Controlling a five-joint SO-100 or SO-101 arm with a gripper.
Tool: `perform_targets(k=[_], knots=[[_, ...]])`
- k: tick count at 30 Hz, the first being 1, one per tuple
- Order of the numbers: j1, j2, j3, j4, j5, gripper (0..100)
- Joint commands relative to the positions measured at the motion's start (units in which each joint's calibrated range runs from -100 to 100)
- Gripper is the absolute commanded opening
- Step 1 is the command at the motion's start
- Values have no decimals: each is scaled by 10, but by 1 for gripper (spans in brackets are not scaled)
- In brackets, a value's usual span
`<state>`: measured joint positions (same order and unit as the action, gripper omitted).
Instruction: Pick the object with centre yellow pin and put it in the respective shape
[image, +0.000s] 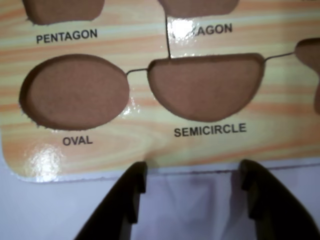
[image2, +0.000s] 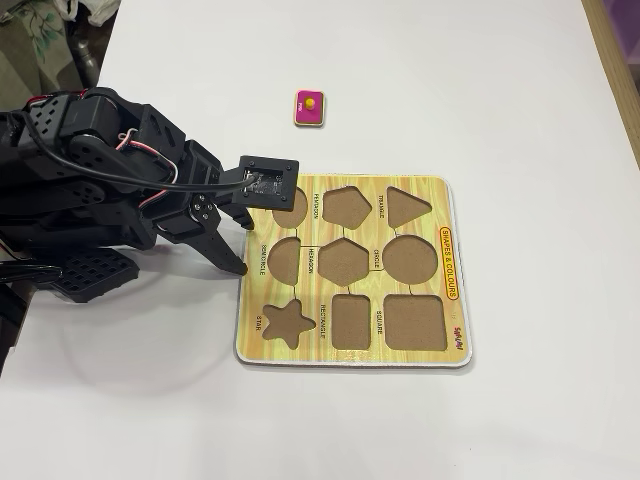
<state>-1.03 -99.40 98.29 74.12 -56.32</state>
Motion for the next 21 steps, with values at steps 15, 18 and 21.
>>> perform_targets(k=[15,18,21], knots=[[3,12,-55,11,-4,21],[2,14,-85,11,-4,21],[1,46,-121,11,-4,21]])
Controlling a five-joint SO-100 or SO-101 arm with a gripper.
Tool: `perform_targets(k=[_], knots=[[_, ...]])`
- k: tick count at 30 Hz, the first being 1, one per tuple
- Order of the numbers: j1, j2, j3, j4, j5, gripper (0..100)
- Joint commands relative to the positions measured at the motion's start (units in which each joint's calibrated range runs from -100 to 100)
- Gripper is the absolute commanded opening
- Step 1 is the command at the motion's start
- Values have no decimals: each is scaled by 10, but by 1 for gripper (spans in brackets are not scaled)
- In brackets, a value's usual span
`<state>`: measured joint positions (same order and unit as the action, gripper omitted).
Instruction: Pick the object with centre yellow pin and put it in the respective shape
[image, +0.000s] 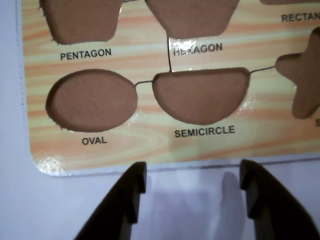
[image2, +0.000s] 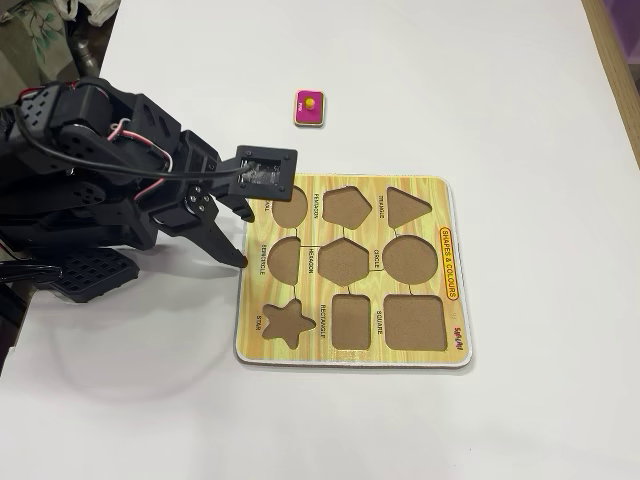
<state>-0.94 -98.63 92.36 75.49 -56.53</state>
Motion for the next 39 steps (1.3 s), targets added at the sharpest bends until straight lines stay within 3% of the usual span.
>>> perform_targets(k=[1,16,22,31,39], knots=[[0,60,-80,-3,-2,21],[-7,474,-442,7,5,21],[-77,592,-579,7,5,21],[-215,675,-661,9,5,21],[-328,804,-840,153,4,21]])
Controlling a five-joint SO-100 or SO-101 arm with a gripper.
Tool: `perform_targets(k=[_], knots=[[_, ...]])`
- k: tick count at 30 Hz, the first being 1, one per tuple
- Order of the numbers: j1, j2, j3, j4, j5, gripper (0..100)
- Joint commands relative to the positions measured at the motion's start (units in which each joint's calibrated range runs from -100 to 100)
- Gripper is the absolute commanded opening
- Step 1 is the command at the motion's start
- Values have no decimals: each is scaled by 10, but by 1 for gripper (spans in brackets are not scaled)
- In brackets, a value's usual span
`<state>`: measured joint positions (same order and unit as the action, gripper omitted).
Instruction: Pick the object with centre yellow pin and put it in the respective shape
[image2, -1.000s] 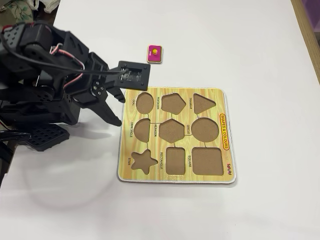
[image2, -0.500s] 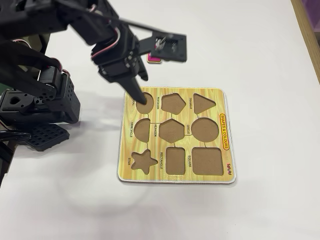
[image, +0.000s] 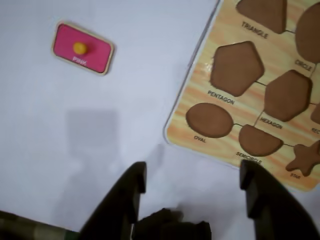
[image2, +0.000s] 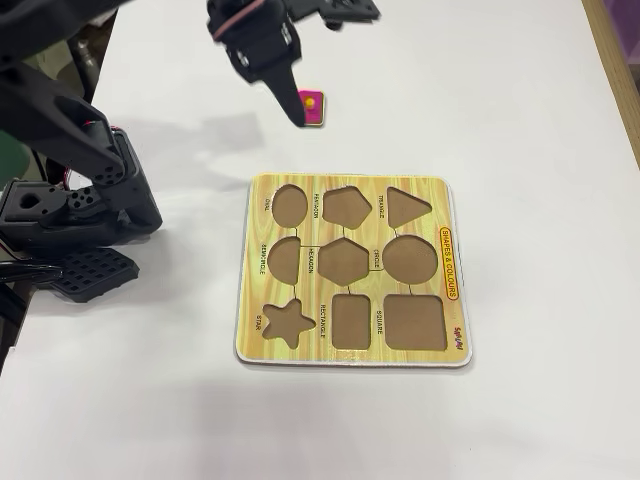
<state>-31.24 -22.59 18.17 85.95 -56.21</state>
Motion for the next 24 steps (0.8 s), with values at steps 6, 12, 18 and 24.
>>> perform_targets(k=[6,12,18,24], knots=[[-89,142,-180,45,0,22],[-138,228,-250,45,0,21],[-168,326,-348,45,0,21],[-198,406,-409,45,0,21]])
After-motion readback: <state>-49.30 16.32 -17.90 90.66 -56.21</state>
